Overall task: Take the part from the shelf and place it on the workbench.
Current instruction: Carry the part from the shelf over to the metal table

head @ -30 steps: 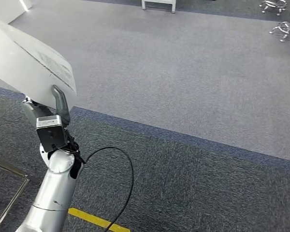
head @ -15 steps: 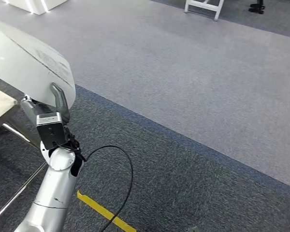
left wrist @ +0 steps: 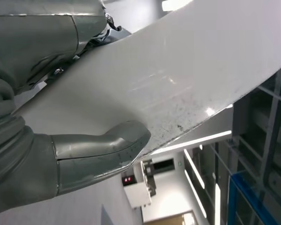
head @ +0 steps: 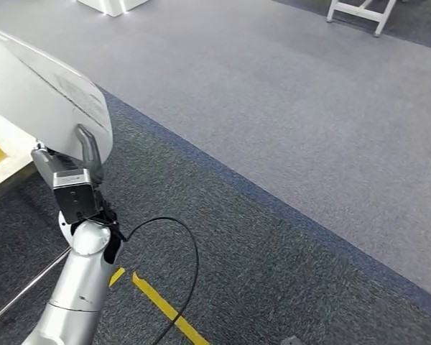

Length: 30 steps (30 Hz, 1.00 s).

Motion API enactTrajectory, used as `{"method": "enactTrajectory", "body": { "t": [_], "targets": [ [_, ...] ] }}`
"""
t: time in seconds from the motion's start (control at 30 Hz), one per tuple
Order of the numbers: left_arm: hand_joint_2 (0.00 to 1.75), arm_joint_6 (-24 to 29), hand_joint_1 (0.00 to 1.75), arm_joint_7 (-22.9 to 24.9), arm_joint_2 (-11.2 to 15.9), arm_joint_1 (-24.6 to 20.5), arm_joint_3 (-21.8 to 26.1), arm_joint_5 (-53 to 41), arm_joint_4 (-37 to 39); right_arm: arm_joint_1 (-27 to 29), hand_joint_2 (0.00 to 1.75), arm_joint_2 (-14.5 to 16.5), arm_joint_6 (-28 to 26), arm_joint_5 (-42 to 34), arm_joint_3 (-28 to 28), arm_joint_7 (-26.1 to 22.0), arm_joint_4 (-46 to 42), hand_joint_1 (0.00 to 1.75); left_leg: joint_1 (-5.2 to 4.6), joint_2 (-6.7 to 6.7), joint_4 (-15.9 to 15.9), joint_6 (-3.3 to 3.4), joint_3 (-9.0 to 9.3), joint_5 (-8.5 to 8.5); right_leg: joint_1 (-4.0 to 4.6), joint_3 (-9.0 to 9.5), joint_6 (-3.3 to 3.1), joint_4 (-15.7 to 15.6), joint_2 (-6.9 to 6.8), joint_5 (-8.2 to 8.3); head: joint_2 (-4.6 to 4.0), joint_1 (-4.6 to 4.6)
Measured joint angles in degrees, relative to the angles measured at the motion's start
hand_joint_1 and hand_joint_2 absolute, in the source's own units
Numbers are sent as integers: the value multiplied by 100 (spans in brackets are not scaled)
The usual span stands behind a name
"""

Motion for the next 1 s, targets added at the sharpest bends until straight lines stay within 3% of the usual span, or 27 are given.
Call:
{"method": "enactTrajectory", "body": {
  "t": [0.07, 0.1, 0.17, 0.23, 0.3, 0.37, 0.4, 0.47, 0.53, 0.57, 0.6, 0.63, 0.67, 0.73, 0.77, 0.8, 0.83, 0.9, 1.0],
  "targets": [
    [175, 0, 175, 2, 4, 20, 1, 2, 13, 20, 0, 0, -5, -3, -1, 2, 0, 0, 20, 104, 638, -26, -309, -214, 4, 31, -23, 2, -161, -33, 0, -2],
    [175, 0, 175, 4, 8, 34, 1, 3, 20, 24, 0, 0, -9, -6, -2, 3, 0, 0, 27, 120, 731, -28, -360, -182, 6, 47, -24, 3, -239, -49, 0, -4],
    [175, 0, 175, 6, 14, 49, 2, 3, 26, 19, 0, 2, -15, -11, -2, 4, 0, 0, 27, 182, 293, 2, -152, 155, 11, 101, -14, 3, -386, -88, 0, -4],
    [175, 0, 175, 5, 10, 39, 1, 2, 26, 8, 0, 7, -20, -16, -2, 4, 0, 0, -29, 411, -441, 70, 209, 441, 33, 156, 18, 6, -517, -136, 0, -5],
    [175, 0, 175, 2, -3, 30, 1, 2, 26, 4, 0, 13, -24, -21, -2, 5, 0, 0, -88, 548, -772, 129, 355, 465, 63, 179, 71, 3, -642, -173, 0, 5],
    [175, 0, 175, 0, -10, 35, 6, 2, 26, -7, 0, 14, -26, -22, -2, 6, 0, 0, -86, 438, -819, 174, 355, 459, 73, 199, 127, -12, -753, -205, 1, 16],
    [175, 0, 175, 0, -10, 33, 9, 0, 26, -16, 0, 14, -26, -22, -2, 5, 0, 0, -68, 371, -844, 196, 366, 469, 66, 198, 157, 11, -706, -244, 1, 25],
    [175, -1, 175, 0, -31, 16, 9, -4, 26, -25, 0, 15, -26, -23, -2, 3, 0, 0, -23, 255, -885, 253, 392, 494, 44, 33, 207, 350, -426, -452, 1, 49],
    [175, -4, 175, 0, -55, 11, 7, -5, 35, -14, 0, 16, -26, -22, -2, 2, 0, 0, -9, 132, -886, 288, 391, 495, 32, -364, 233, 1092, -171, -757, 1, 71],
    [175, -5, 175, 0, -61, 20, 6, -5, 44, -6, 0, 16, -26, -22, -2, 2, 0, 0, -8, 61, -884, 294, 391, 493, 30, -564, 243, 1419, -128, -840, 0, 74],
    [175, -7, 175, 0, -62, 29, 6, -5, 54, 0, 0, 16, -26, -21, -2, 2, 0, 0, -7, -11, -882, 297, 393, 491, 29, -694, 251, 1577, -113, -820, 0, 75],
    [175, -7, 175, 0, -62, 35, 6, -5, 62, 4, 0, 16, -26, -21, -2, 1, 0, 0, -4, -90, -878, 295, 395, 490, 26, -718, 254, 1508, -100, -680, 0, 74],
    [175, -7, 175, -1, -64, 38, 6, -5, 67, 4, 0, 16, -26, -21, -2, 1, 0, 0, 1, -168, -873, 288, 398, 488, 17, -642, 252, 1238, -66, -458, 0, 74],
    [175, -7, 175, -4, -71, 35, 6, -5, 69, 6, 0, 15, -26, -21, -2, -3, 0, 0, 5, -319, -843, 249, 384, 474, -27, -344, 245, 470, 200, -66, 0, 76],
    [175, -7, 175, -7, -75, 33, 6, -4, 70, 5, 0, 15, -26, -21, -2, -5, 0, 0, 8, -386, -826, 216, 366, 473, -47, -220, 237, 212, 335, 18, 1, 74],
    [175, -7, 175, -9, -78, 32, 6, -4, 70, 6, 0, 16, -26, -20, -2, -8, 0, 0, 14, -450, -815, 179, 345, 477, -56, -146, 224, 80, 435, 31, 1, 74],
    [175, -7, 175, -10, -77, 32, 7, -3, 71, 6, 0, 16, -26, -20, -2, -9, 0, 0, 25, -518, -814, 138, 325, 492, -48, -114, 205, 58, 444, 16, 1, 74],
    [175, -7, 175, -11, -74, 37, 8, -3, 72, 5, 0, 16, -26, -20, -2, -13, 0, 0, 55, -607, -832, 85, 311, 519, -21, -95, 172, 64, 364, 24, 0, 75],
    [175, -7, 175, -11, -72, 38, 8, -3, 72, 5, 0, 16, -26, -21, -2, -14, 0, 0, 61, -635, -837, 70, 309, 527, -16, -91, 160, 61, 339, 29, 0, 74]
  ]
}}
